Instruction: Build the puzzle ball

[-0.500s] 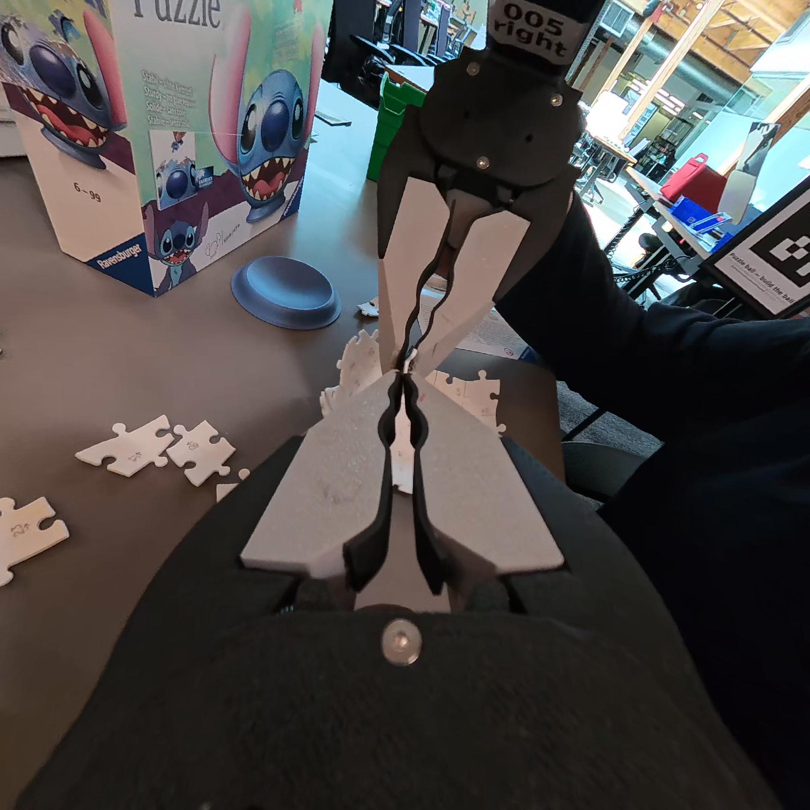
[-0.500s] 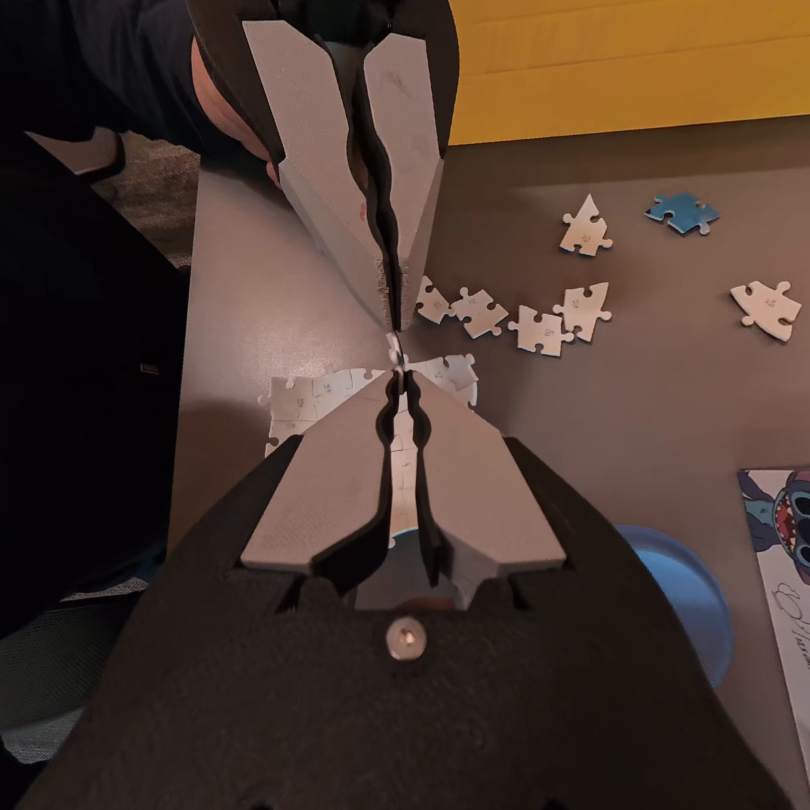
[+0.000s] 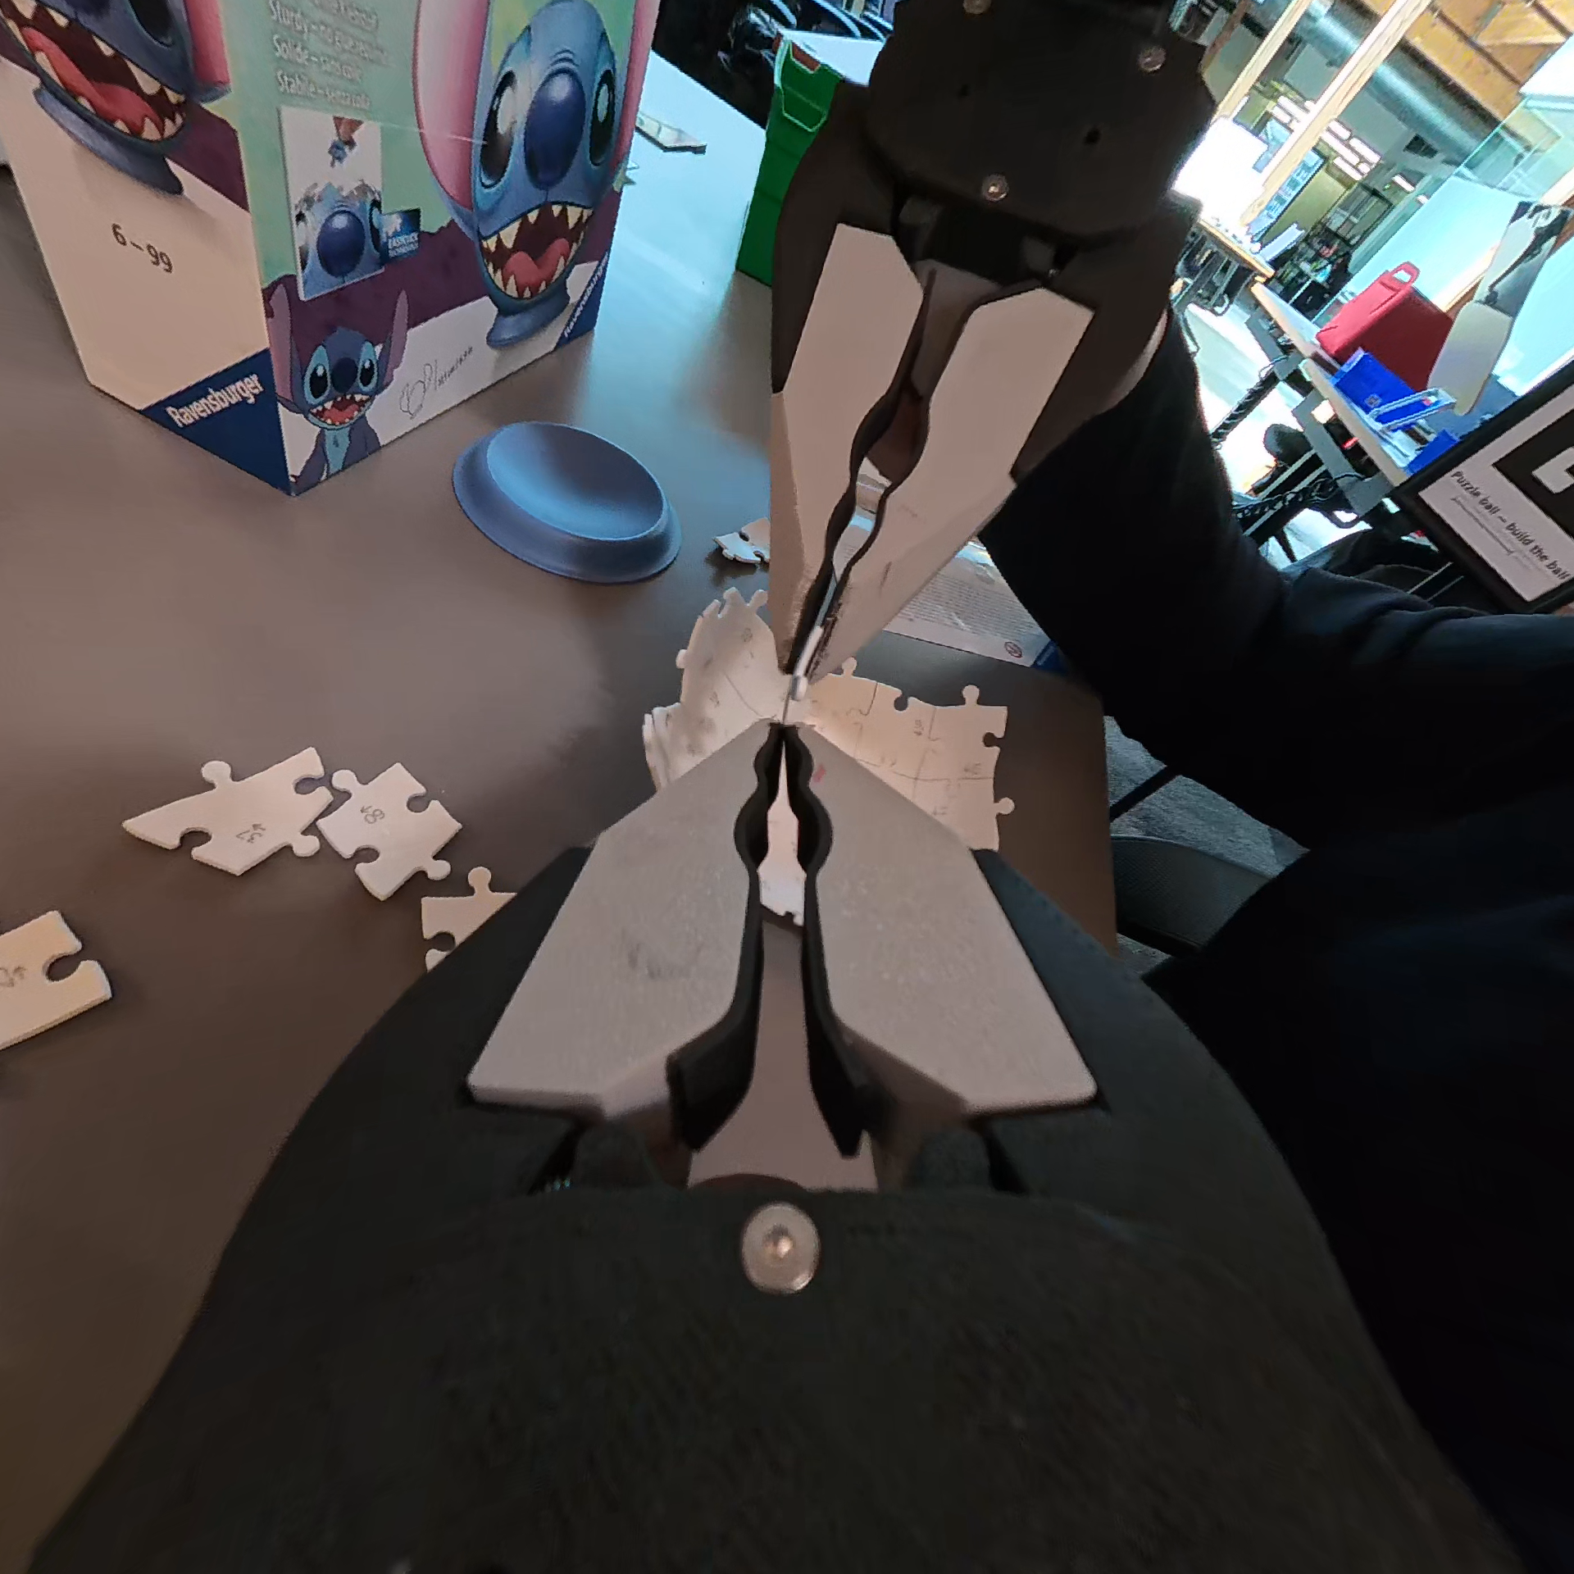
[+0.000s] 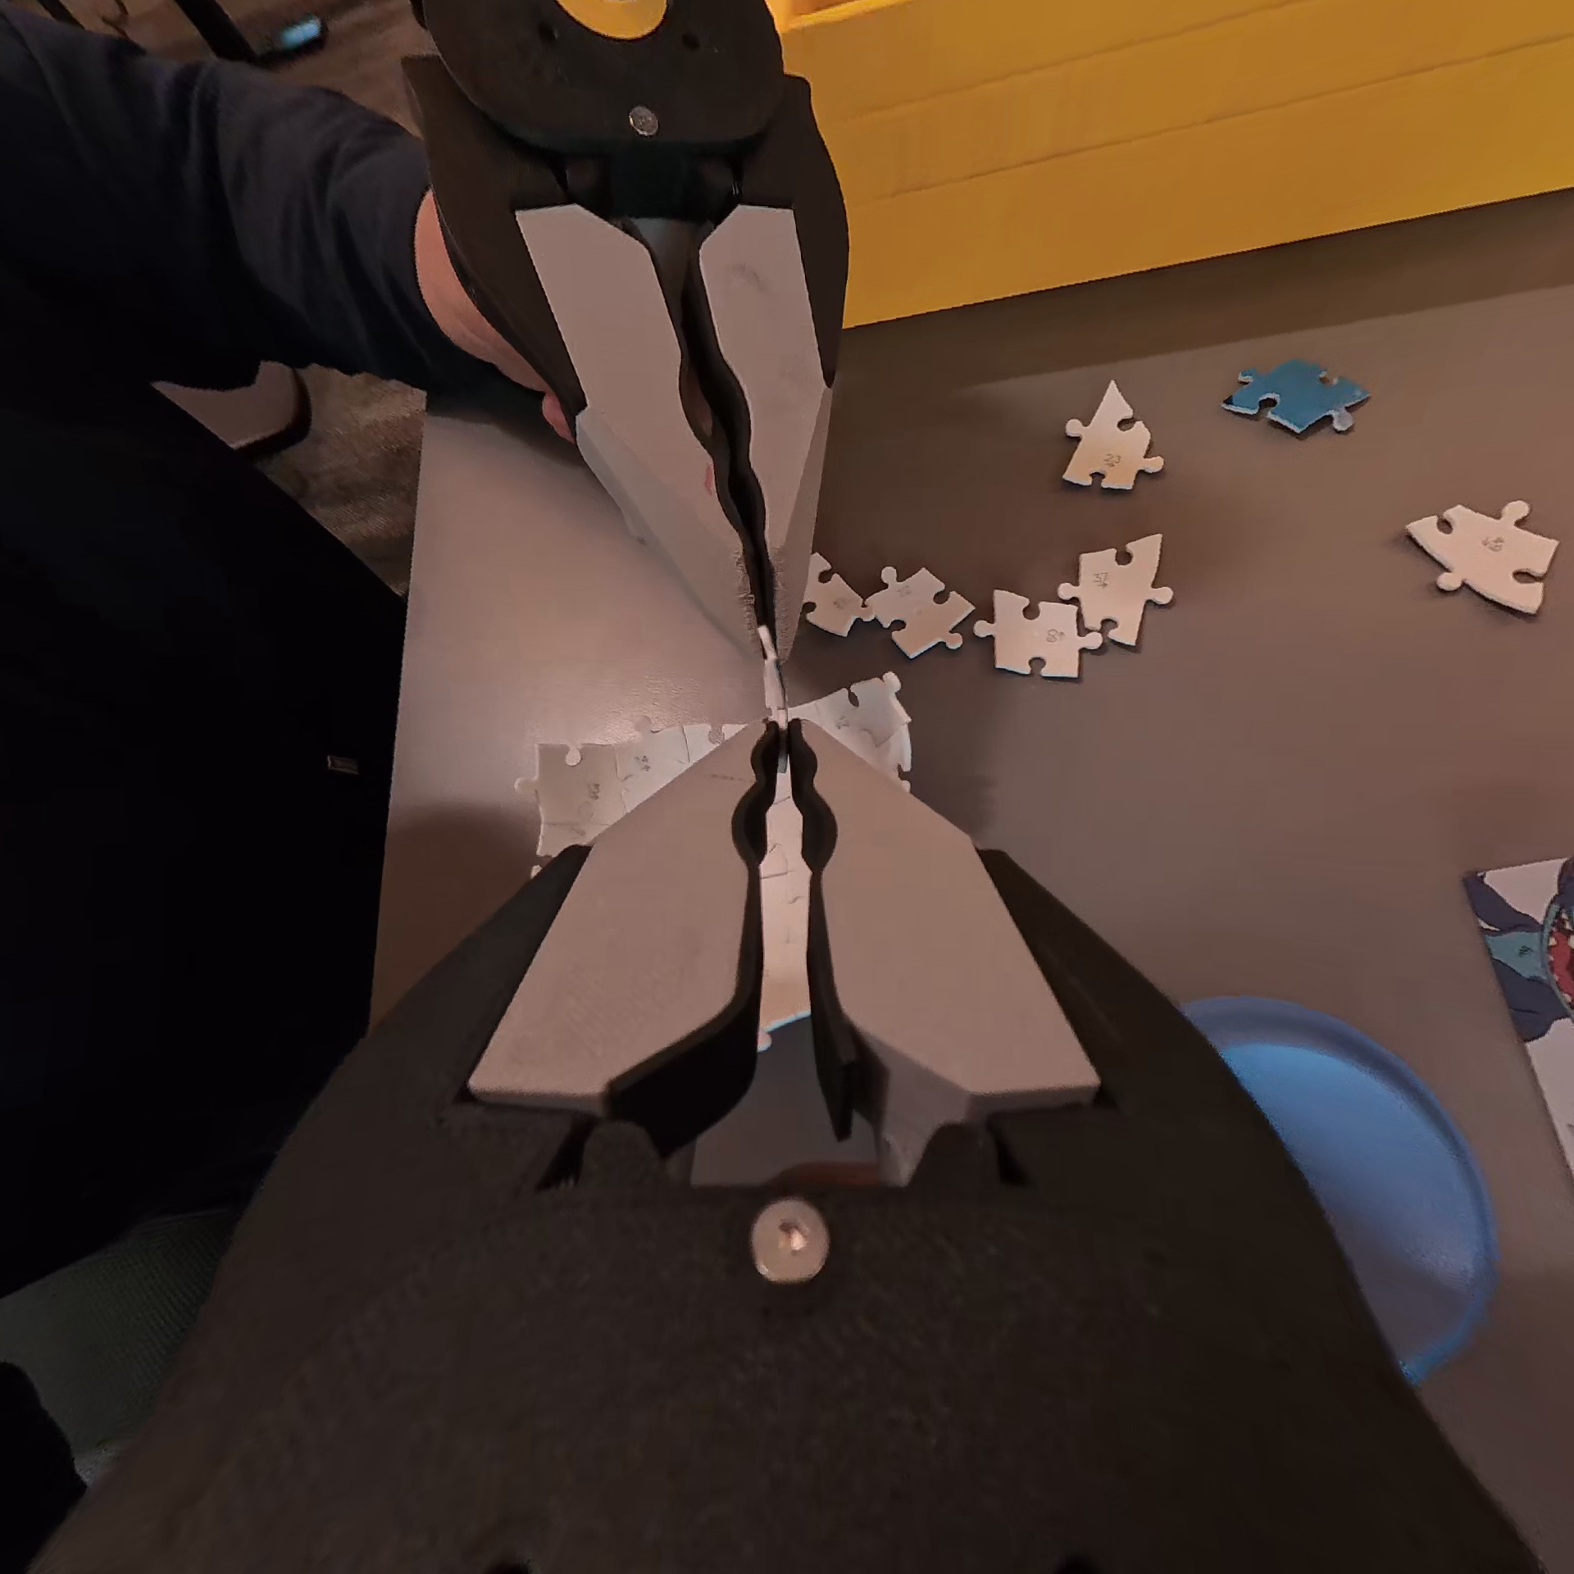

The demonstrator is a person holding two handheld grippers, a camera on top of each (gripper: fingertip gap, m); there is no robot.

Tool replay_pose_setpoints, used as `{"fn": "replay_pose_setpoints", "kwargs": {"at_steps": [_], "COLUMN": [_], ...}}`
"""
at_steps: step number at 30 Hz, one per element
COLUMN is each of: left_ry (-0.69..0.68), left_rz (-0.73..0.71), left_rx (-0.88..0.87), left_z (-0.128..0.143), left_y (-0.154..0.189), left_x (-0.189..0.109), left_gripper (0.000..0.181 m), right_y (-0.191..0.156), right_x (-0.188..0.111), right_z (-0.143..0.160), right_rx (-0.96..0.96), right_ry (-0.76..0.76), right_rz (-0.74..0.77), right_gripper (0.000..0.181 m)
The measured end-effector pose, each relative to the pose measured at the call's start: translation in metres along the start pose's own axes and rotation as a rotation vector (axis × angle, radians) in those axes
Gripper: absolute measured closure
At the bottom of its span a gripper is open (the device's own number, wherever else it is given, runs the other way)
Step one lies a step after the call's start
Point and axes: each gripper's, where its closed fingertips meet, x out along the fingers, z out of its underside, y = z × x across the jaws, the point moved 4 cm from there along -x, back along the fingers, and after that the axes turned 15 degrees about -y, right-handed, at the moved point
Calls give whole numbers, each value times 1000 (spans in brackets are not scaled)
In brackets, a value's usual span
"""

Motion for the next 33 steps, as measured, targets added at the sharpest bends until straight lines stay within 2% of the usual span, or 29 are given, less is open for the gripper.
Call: {"fn": "replay_pose_setpoints", "kwargs": {"at_steps": [7,10,13,27,33], "left_ry": [8,-3,-8,-9,-40], "left_rz": [58,47,16,71,25], "left_rx": [-30,-20,-2,-33,-24], "left_z": [0,1,1,1,5], "left_y": [1,1,1,3,-1], "left_x": [1,3,3,5,8], "left_gripper": [173,181,181,181,181], "right_y": [2,-2,-1,-3,2], "right_x": [1,1,1,0,5], "right_z": [1,-2,-3,-1,0], "right_rx": [24,24,30,40,71], "right_ry": [21,44,55,78,75], "right_rz": [-27,-59,-56,-72,-73], "right_gripper": [181,181,181,181,181]}}
